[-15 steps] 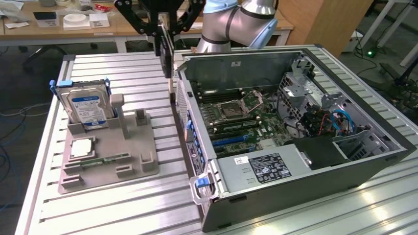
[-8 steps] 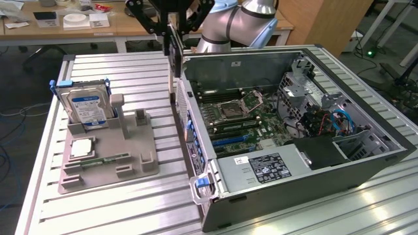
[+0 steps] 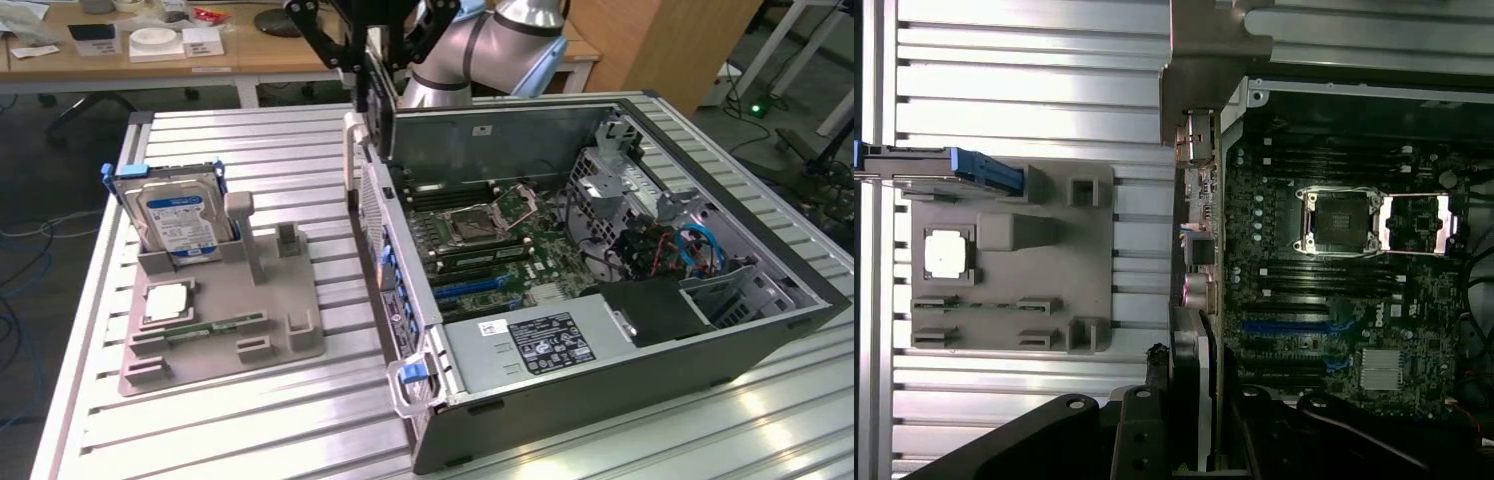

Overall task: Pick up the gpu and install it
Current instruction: 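Pick up the gpu and move the gpu toward the slot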

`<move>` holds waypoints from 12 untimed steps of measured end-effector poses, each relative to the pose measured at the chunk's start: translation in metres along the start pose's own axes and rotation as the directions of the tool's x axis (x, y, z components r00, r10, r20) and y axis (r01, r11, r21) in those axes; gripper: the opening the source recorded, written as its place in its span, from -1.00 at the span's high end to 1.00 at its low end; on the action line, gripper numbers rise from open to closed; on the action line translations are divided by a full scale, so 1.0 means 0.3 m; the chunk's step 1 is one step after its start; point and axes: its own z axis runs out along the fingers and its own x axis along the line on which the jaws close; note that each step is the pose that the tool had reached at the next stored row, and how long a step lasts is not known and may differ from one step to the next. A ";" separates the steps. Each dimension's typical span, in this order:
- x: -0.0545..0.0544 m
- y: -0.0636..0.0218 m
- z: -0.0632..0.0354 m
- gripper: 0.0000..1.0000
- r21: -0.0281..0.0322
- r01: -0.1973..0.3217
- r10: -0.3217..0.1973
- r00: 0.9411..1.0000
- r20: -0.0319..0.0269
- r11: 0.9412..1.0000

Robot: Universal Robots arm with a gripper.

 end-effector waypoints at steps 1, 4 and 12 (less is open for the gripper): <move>-0.005 0.000 0.000 0.44 0.000 0.000 0.000 1.000 0.000 1.000; -0.024 0.000 0.000 0.44 0.000 0.000 0.000 1.000 0.000 1.000; -0.070 -0.001 0.001 0.44 0.000 0.000 0.000 1.000 0.000 1.000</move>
